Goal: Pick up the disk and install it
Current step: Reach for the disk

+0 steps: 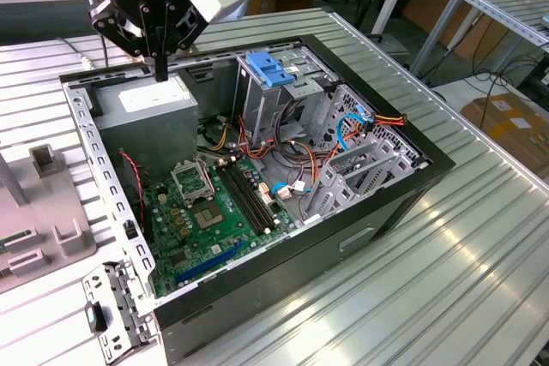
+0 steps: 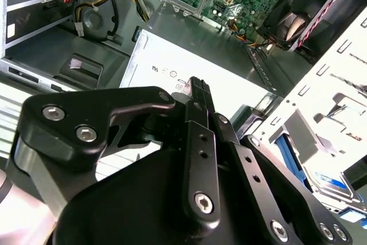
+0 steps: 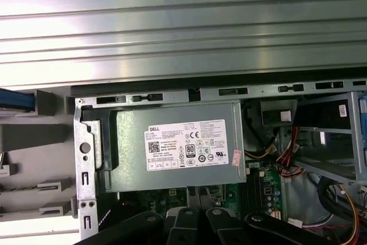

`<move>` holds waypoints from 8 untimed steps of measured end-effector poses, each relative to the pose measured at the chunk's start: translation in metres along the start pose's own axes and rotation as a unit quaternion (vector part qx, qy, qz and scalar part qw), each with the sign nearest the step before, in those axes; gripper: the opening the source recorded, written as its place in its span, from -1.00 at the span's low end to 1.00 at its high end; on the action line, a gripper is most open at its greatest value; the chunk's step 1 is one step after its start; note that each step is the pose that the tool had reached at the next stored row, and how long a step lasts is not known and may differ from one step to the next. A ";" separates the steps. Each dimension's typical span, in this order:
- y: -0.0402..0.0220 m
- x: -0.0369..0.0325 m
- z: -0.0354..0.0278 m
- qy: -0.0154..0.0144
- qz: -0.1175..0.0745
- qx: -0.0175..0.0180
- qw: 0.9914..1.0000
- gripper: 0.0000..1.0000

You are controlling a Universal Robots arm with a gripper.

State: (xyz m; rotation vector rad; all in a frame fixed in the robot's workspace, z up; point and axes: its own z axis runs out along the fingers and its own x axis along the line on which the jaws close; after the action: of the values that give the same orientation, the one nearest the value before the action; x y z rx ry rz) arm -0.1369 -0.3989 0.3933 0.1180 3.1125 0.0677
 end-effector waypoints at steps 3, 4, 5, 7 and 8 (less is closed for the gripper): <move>-0.0001 0.0013 -0.0001 0.000 0.000 0.000 1.000 -0.79; -0.0001 0.0016 -0.0001 0.000 0.000 0.000 1.000 -0.79; -0.0002 0.0020 -0.0001 0.000 0.000 0.000 1.000 -0.79; -0.0002 0.0028 -0.0001 0.000 0.000 0.000 1.000 -0.79; -0.0003 0.0032 -0.0001 0.000 0.000 0.000 1.000 -0.79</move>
State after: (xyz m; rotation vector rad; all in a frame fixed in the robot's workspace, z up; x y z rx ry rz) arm -0.1401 -0.3989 0.3933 0.1180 3.1125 0.0676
